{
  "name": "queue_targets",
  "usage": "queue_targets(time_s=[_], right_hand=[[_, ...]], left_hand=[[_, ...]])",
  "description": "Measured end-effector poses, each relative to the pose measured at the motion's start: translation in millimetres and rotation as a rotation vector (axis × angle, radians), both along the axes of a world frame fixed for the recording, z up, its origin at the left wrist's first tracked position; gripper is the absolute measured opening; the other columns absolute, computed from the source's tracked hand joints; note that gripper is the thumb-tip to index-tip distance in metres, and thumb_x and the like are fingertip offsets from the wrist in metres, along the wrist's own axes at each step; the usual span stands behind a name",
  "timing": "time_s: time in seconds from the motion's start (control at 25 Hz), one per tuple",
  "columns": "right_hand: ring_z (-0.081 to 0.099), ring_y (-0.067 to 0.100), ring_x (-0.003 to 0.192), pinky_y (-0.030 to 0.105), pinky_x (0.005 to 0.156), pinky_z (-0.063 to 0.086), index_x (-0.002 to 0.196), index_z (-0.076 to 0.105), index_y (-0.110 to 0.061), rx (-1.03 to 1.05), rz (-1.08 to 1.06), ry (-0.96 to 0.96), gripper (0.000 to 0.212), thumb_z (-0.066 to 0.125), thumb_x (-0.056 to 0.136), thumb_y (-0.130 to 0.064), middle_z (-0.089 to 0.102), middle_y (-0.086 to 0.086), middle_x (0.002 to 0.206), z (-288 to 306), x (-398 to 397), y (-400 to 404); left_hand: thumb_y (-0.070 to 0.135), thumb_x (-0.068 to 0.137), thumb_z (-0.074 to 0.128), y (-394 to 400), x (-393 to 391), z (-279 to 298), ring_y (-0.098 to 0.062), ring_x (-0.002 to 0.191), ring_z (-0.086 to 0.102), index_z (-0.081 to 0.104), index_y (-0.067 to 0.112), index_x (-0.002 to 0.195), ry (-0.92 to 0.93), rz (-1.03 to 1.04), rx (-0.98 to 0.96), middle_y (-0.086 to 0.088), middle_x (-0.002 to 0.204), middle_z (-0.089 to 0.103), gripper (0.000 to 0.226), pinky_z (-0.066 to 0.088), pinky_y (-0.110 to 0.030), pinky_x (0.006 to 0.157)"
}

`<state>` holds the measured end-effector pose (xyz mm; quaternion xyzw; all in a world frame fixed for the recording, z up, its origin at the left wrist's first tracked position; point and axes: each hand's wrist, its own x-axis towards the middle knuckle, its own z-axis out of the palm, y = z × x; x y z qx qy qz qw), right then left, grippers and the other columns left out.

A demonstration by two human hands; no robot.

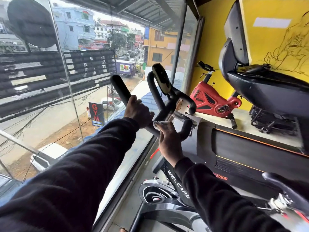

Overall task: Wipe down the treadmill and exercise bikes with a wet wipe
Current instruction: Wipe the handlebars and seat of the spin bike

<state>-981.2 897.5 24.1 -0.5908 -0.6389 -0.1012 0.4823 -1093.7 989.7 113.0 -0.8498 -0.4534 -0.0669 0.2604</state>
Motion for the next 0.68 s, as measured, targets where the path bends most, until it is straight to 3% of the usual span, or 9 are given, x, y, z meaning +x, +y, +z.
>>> queue_targets(time_s=[0.16,0.24,0.36,0.48,0.56,0.68], right_hand=[[0.058,0.023,0.115,0.039,0.103,0.046,0.126,0.062,-0.011,-0.027,-0.102,0.006,0.048,0.050,0.083,0.008,0.059,0.009,0.125,-2,-15,6],[0.053,0.027,0.123,0.040,0.107,0.041,0.132,0.057,-0.010,-0.007,-0.122,-0.119,0.055,0.052,0.082,0.010,0.058,0.014,0.132,-13,-20,0],[0.048,0.029,0.129,0.041,0.109,0.038,0.131,0.058,-0.008,0.086,0.015,-0.408,0.054,0.056,0.082,0.015,0.054,0.016,0.136,-32,24,-18],[0.053,0.029,0.124,0.043,0.103,0.044,0.128,0.060,-0.009,0.028,0.002,-0.346,0.047,0.053,0.085,0.010,0.056,0.013,0.134,-23,26,-15],[0.049,0.032,0.127,0.043,0.108,0.039,0.134,0.055,-0.008,-0.019,-0.075,-0.307,0.052,0.045,0.085,0.007,0.052,0.015,0.138,-25,2,-13],[0.044,0.032,0.133,0.040,0.113,0.035,0.132,0.057,-0.009,0.071,0.035,-0.450,0.046,0.049,0.089,0.006,0.050,0.015,0.142,-40,31,-22]], left_hand=[[0.037,0.098,0.033,-8,0,-8,-0.017,0.103,0.054,0.054,0.021,0.068,0.037,-0.049,-0.025,0.008,0.088,0.074,0.041,0.027,-0.040,0.095],[0.040,0.097,0.042,-10,-1,-12,-0.017,0.106,0.054,0.065,0.029,0.081,0.078,-0.076,-0.015,0.011,0.089,0.072,0.030,0.027,-0.040,0.097],[0.045,0.096,0.045,-12,-2,-15,-0.016,0.110,0.052,0.070,0.031,0.094,0.052,-0.081,-0.055,0.013,0.096,0.070,0.029,0.024,-0.038,0.100],[0.047,0.099,0.036,-17,0,-16,-0.021,0.113,0.052,0.070,0.026,0.102,0.027,-0.099,-0.083,0.006,0.102,0.069,0.040,0.022,-0.040,0.101],[0.045,0.100,0.027,-20,0,-16,-0.024,0.115,0.051,0.069,0.023,0.106,-0.013,-0.108,-0.105,0.000,0.104,0.068,0.048,0.021,-0.040,0.103],[0.048,0.100,0.026,-22,0,-17,-0.023,0.112,0.049,0.068,0.025,0.107,0.010,-0.113,-0.099,0.001,0.102,0.065,0.048,0.022,-0.040,0.103]])
